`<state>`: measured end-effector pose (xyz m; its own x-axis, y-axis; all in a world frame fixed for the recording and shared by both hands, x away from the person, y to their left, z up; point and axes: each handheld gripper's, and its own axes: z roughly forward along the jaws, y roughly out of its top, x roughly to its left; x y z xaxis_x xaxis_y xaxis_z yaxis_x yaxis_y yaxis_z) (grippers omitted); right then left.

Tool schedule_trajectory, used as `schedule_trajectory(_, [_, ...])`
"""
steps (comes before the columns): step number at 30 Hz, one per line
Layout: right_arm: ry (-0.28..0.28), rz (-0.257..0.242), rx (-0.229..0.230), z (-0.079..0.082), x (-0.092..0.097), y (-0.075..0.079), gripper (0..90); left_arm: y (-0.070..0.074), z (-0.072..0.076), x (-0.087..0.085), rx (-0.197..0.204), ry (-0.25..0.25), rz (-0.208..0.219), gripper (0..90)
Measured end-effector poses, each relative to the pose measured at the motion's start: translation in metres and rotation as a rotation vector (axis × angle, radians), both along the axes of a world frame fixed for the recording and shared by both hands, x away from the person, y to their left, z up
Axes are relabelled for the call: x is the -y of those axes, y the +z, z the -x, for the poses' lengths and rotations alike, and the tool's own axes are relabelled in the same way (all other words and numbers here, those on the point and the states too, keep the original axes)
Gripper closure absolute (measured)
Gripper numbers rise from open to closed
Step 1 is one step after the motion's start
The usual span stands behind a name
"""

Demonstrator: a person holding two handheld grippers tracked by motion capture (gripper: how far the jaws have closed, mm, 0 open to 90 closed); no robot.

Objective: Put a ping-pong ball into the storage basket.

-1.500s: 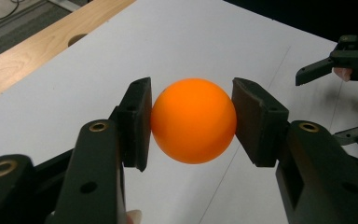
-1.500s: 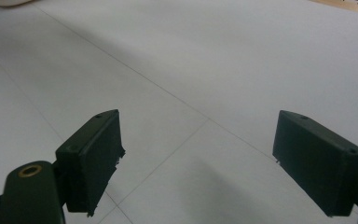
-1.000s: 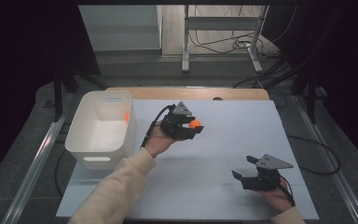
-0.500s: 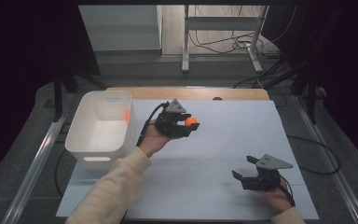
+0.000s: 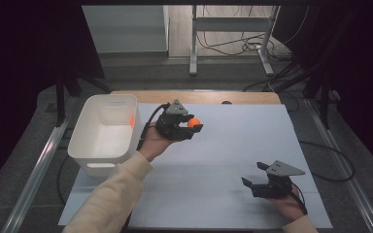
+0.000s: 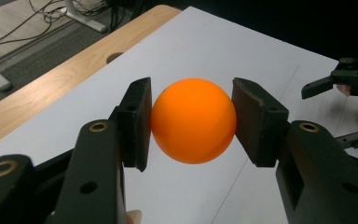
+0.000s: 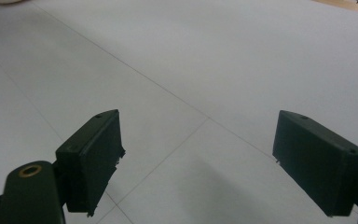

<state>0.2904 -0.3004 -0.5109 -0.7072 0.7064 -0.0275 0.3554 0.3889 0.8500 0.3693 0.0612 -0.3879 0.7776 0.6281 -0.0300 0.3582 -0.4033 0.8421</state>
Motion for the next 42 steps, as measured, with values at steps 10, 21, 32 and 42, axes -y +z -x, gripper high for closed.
schedule_trajectory(10, [-0.005,-0.001,0.001,0.000,0.000,0.000,16.1,0.006,0.000,-0.008,0.014,0.023,0.007,50.3])
schedule_trajectory(21, [-0.001,0.003,0.001,0.000,0.000,0.000,16.1,0.014,0.001,-0.022,0.029,0.050,0.006,50.2])
schedule_trajectory(32, [-0.002,0.002,0.001,0.000,0.000,0.000,16.1,0.021,0.003,-0.033,0.043,0.071,0.011,50.2])
schedule_trajectory(42, [0.000,0.003,0.000,0.000,-0.001,0.000,16.1,0.025,0.004,-0.044,0.051,0.093,0.012,50.2])
